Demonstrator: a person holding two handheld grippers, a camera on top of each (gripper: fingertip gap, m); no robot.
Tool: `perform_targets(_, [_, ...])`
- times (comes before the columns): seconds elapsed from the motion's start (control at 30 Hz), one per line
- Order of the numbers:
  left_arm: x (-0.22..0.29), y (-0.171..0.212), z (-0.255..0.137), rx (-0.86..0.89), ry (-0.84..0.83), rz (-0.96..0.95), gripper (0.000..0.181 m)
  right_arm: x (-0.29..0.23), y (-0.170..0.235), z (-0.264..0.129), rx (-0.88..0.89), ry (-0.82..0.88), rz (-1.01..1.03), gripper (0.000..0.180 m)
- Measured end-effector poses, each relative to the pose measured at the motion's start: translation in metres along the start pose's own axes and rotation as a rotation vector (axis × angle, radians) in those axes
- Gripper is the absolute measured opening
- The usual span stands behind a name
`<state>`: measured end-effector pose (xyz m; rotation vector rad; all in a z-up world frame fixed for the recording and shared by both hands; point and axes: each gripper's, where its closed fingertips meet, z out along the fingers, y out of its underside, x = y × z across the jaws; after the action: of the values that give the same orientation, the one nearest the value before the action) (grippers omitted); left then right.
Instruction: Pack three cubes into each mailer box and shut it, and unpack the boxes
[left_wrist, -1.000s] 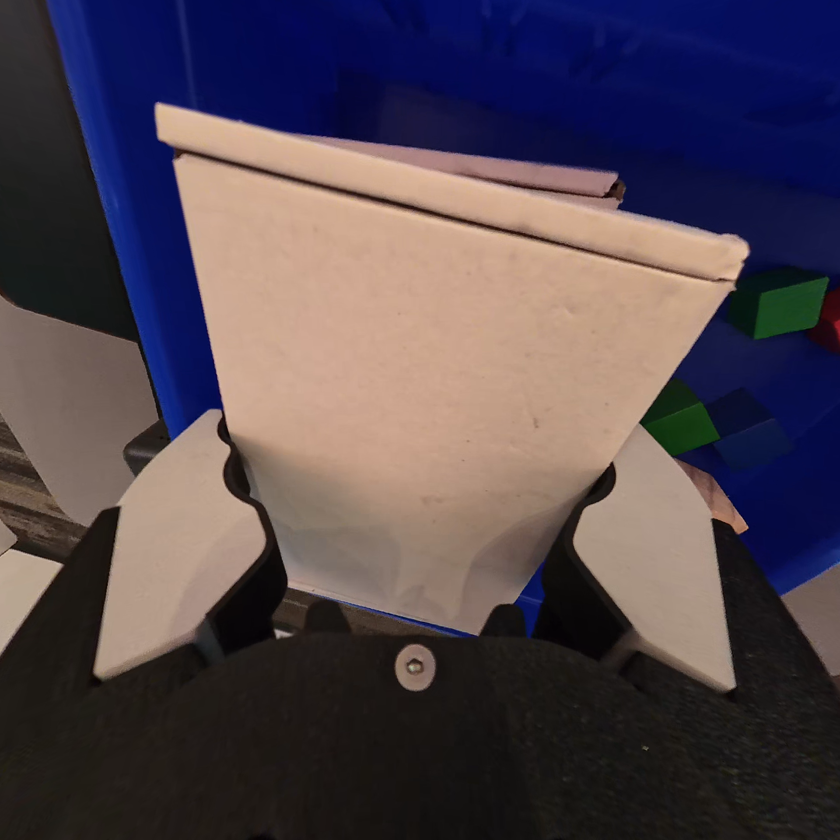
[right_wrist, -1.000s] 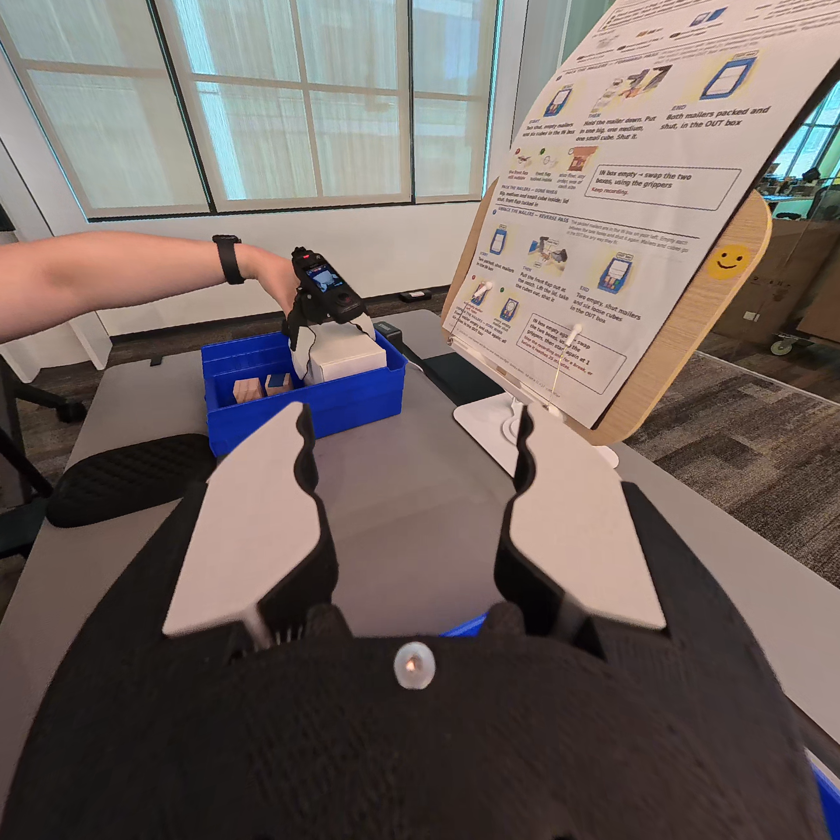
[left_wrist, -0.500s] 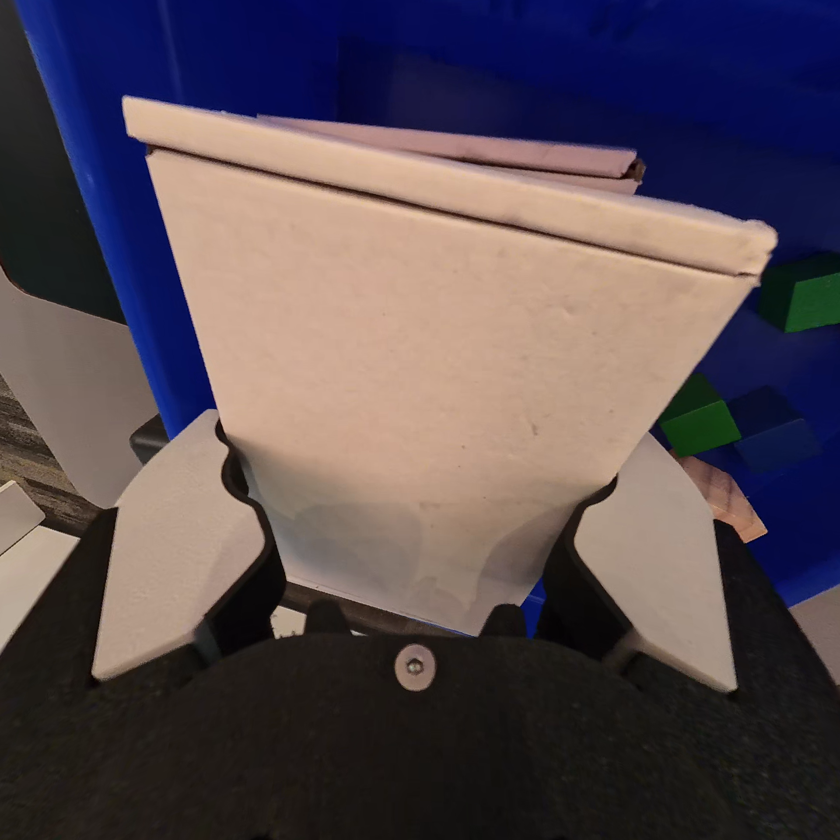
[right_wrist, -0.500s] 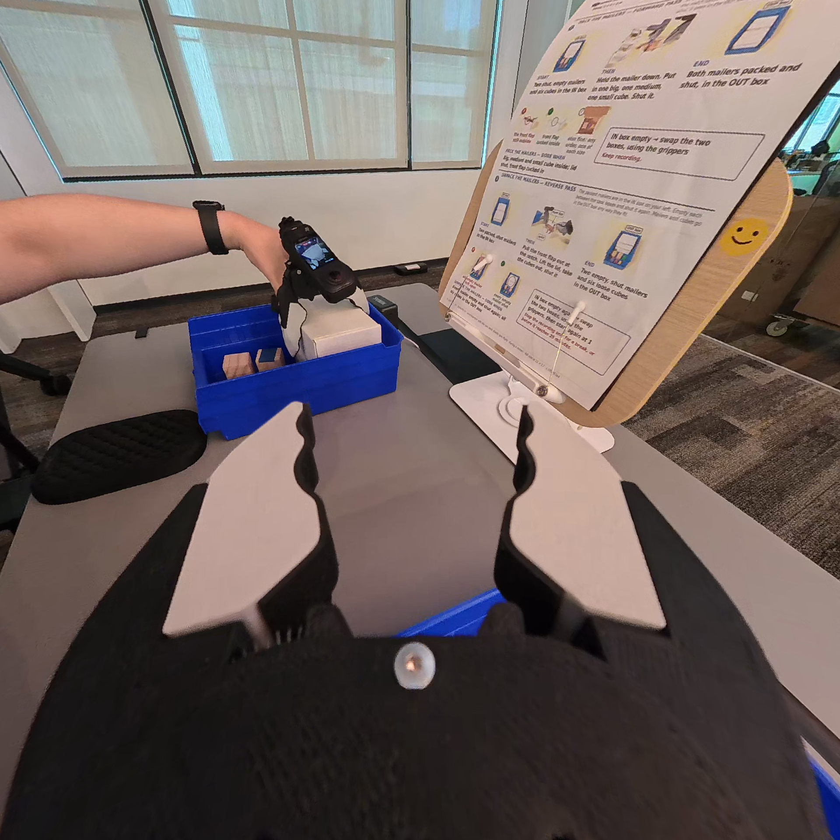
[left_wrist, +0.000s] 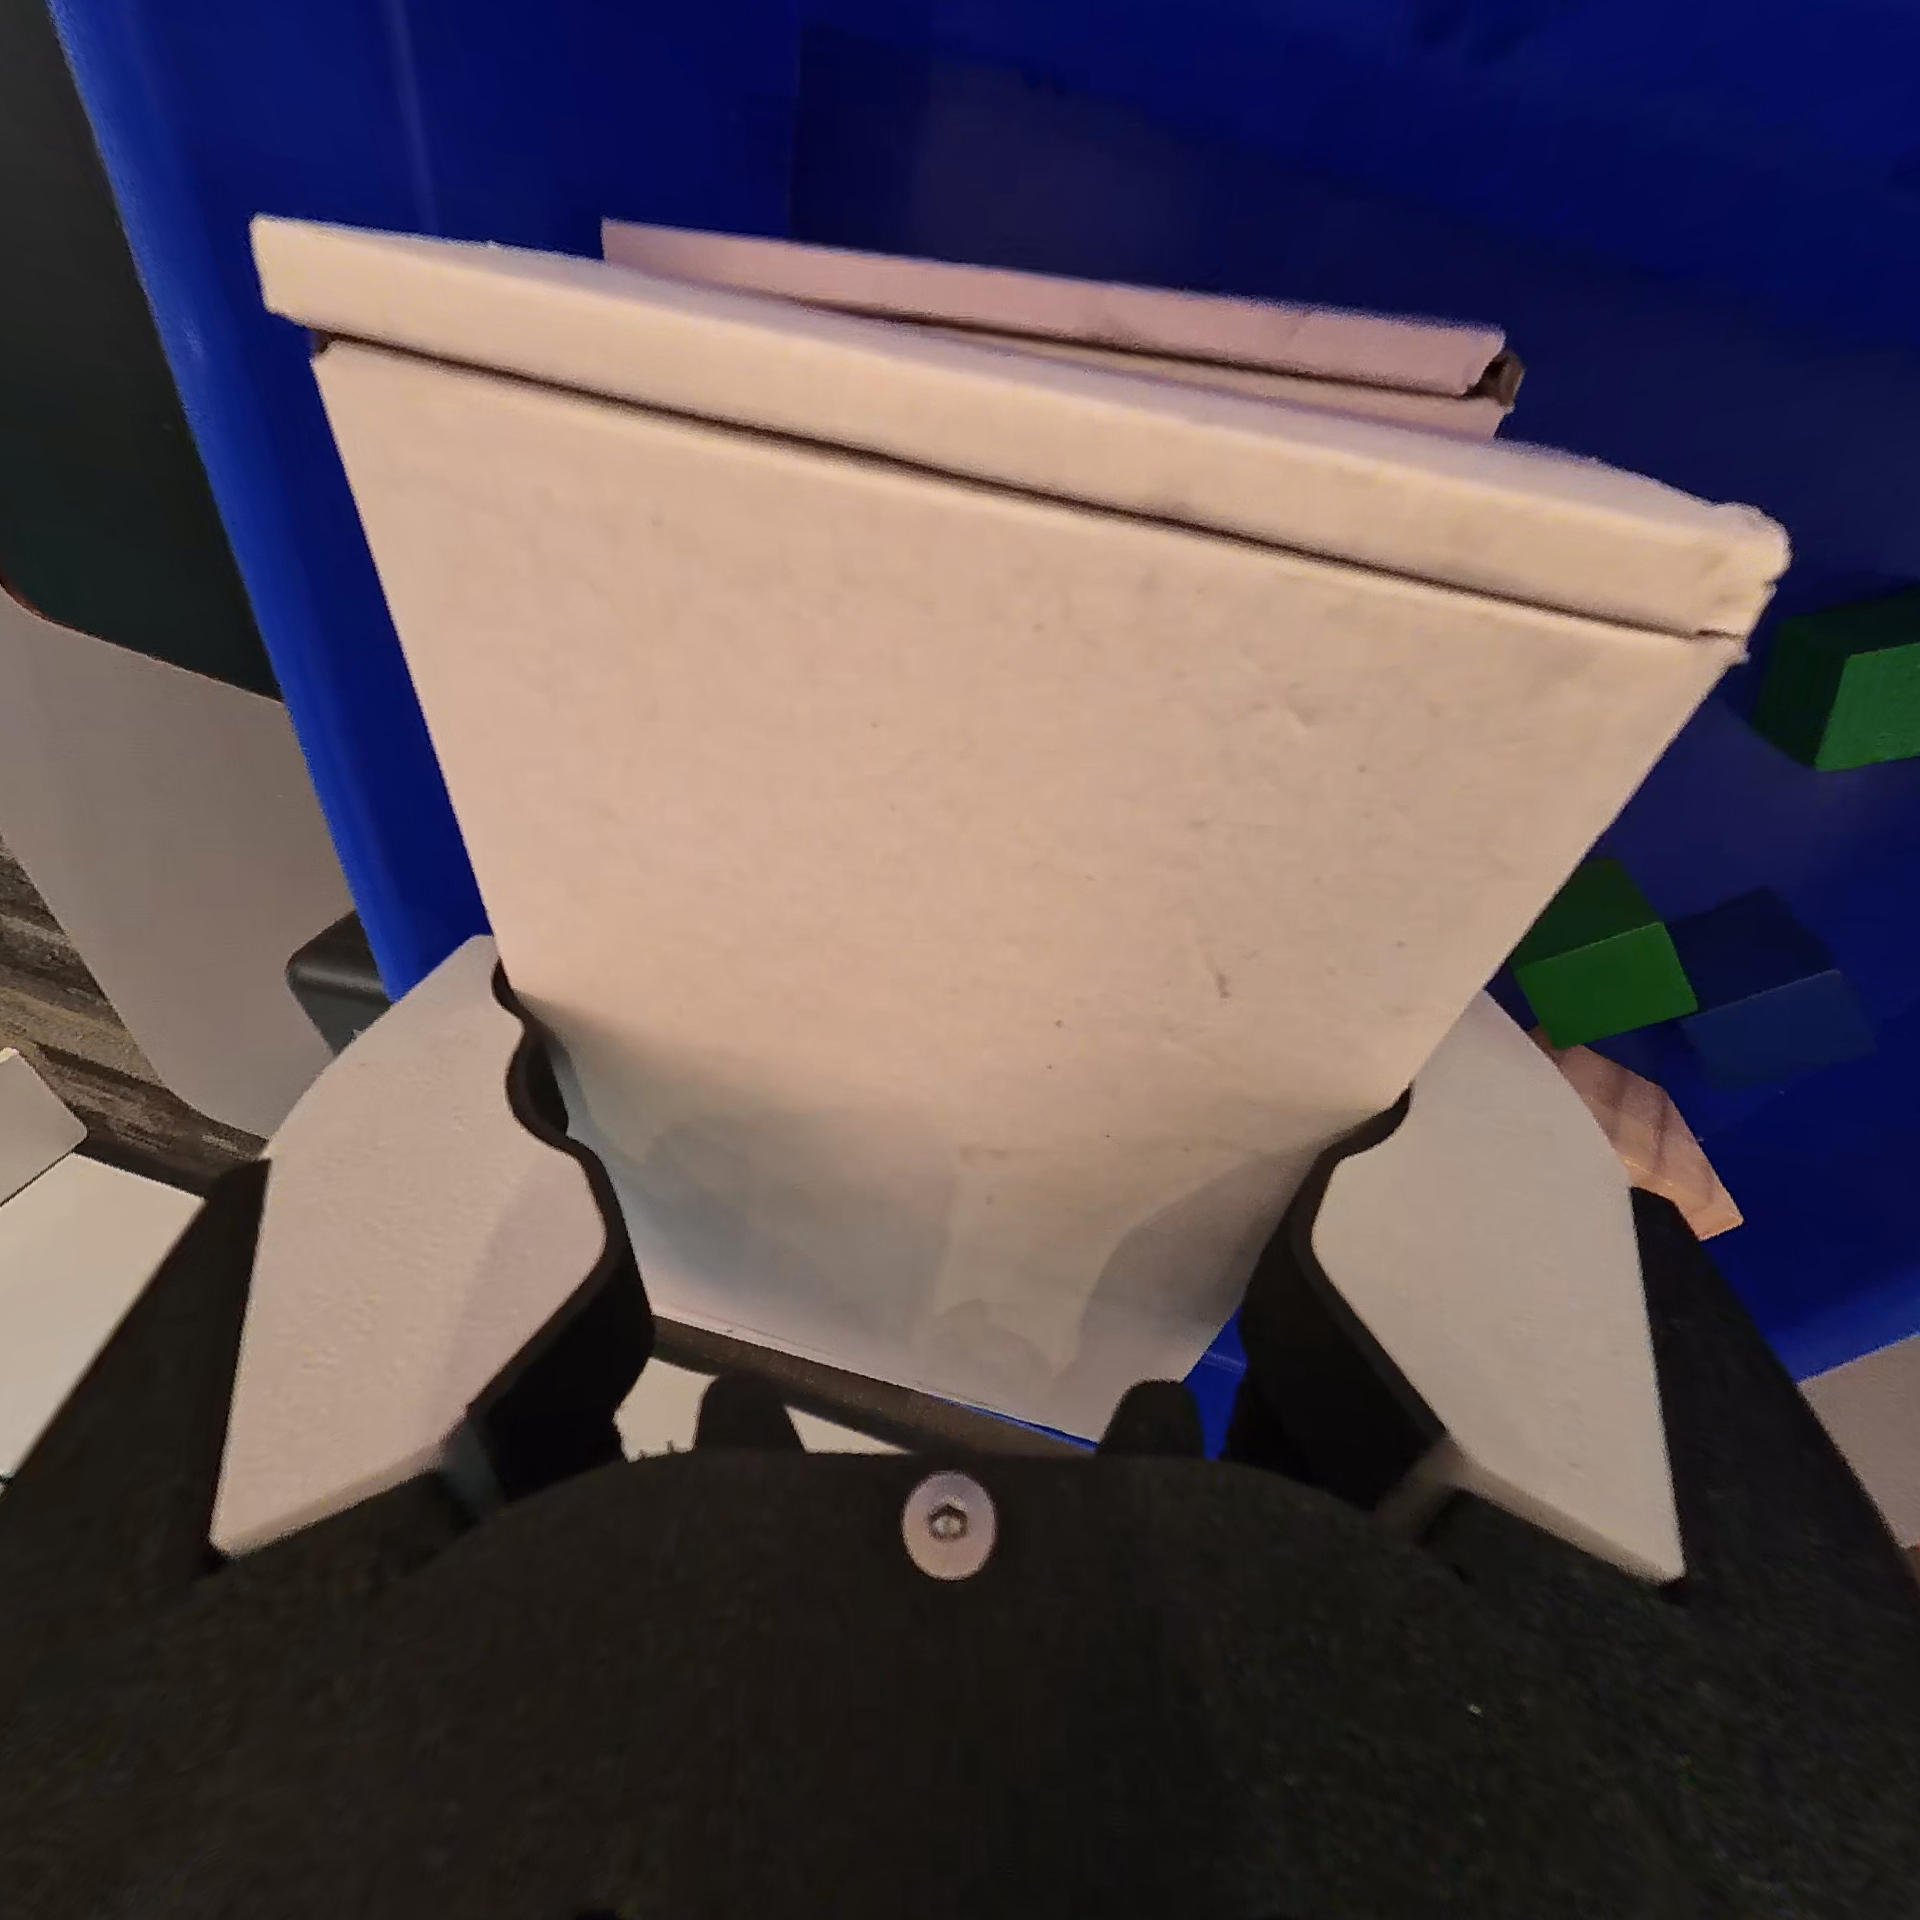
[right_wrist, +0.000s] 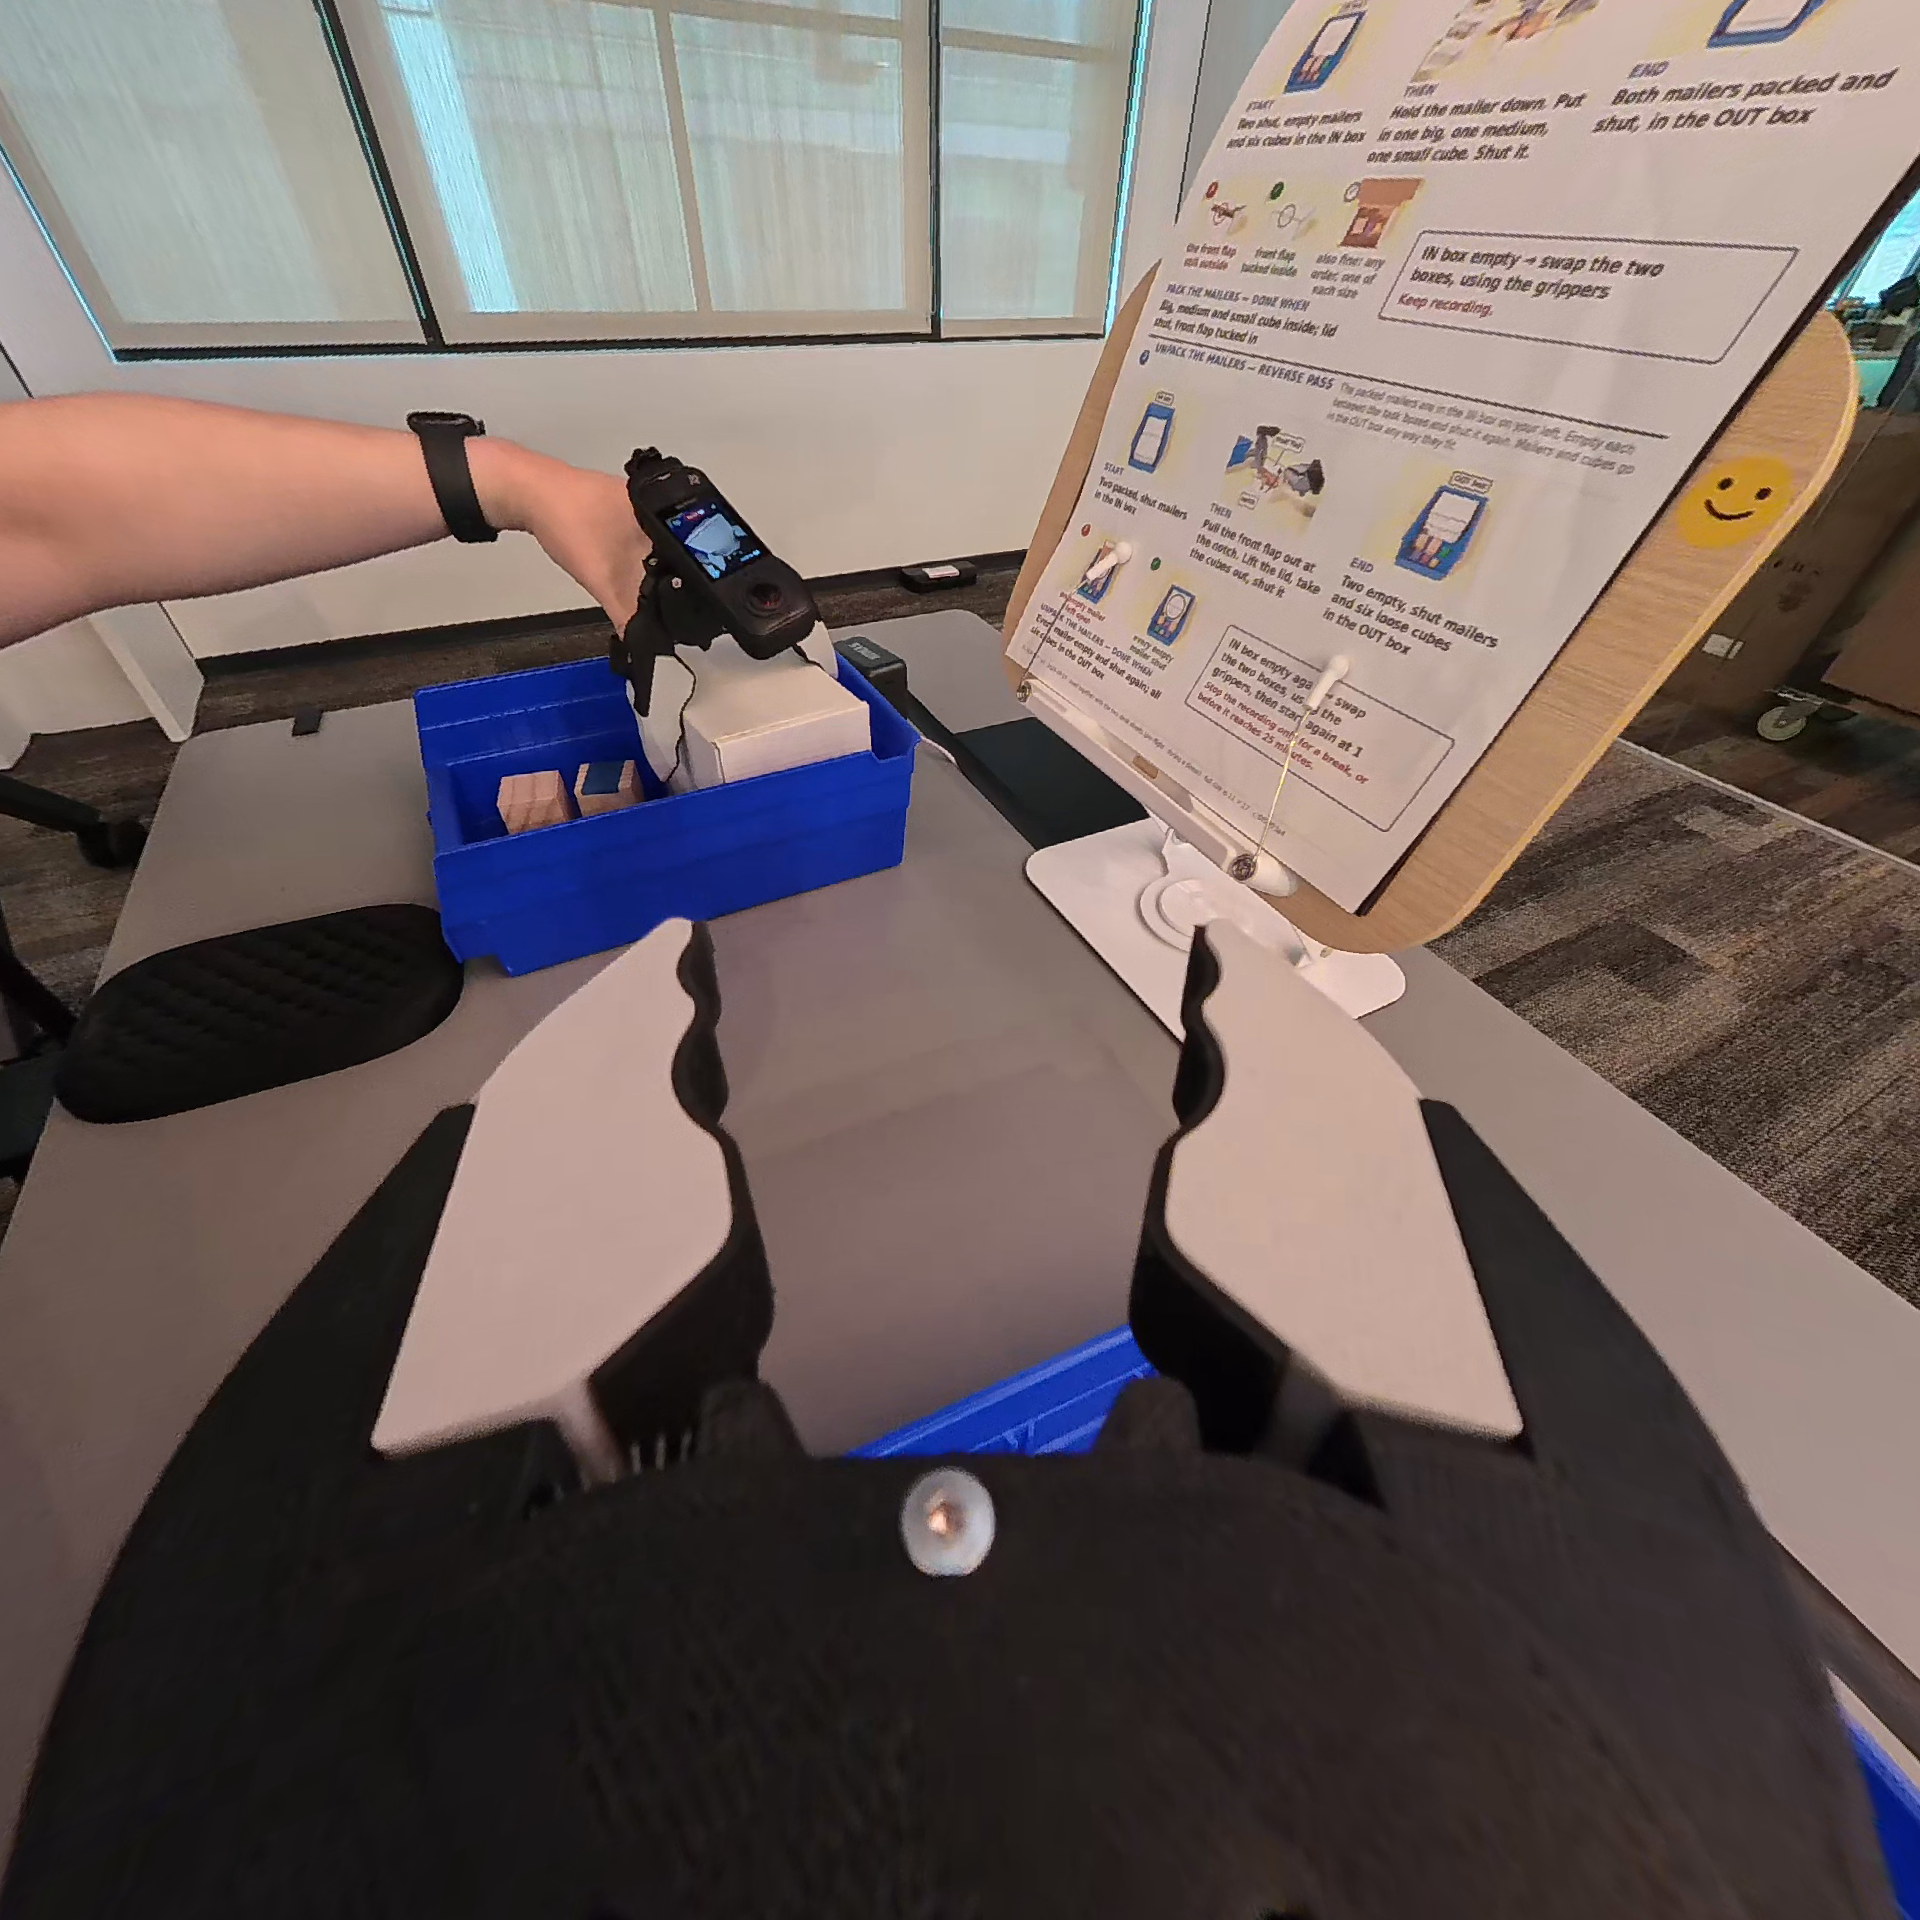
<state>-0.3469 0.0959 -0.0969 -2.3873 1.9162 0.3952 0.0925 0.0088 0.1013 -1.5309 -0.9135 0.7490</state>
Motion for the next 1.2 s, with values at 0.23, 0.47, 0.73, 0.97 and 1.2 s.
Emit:
perform_targets(0.23, [0.000,0.002,0.001,-0.041,0.000,0.008,0.145,0.001,0.002,0.000,-0.007,0.009,-0.001,0.086])
perform_targets(0.47, [-0.001,-0.004,0.001,0.059,-0.015,-0.012,0.146,0.002,0.003,0.001,-0.009,0.013,-0.001,0.086])
perform_targets(0.73, [-0.001,-0.005,0.002,0.072,-0.010,-0.016,0.146,0.005,0.009,0.004,-0.036,0.020,-0.005,0.086])
perform_targets(0.97, [-0.001,-0.002,0.001,0.013,-0.010,0.007,0.145,0.007,0.014,0.005,-0.057,0.026,-0.010,0.086])
perform_targets(1.2, [-0.001,0.002,-0.001,-0.029,-0.033,0.011,0.145,0.007,0.015,0.003,-0.064,0.029,-0.016,0.086])
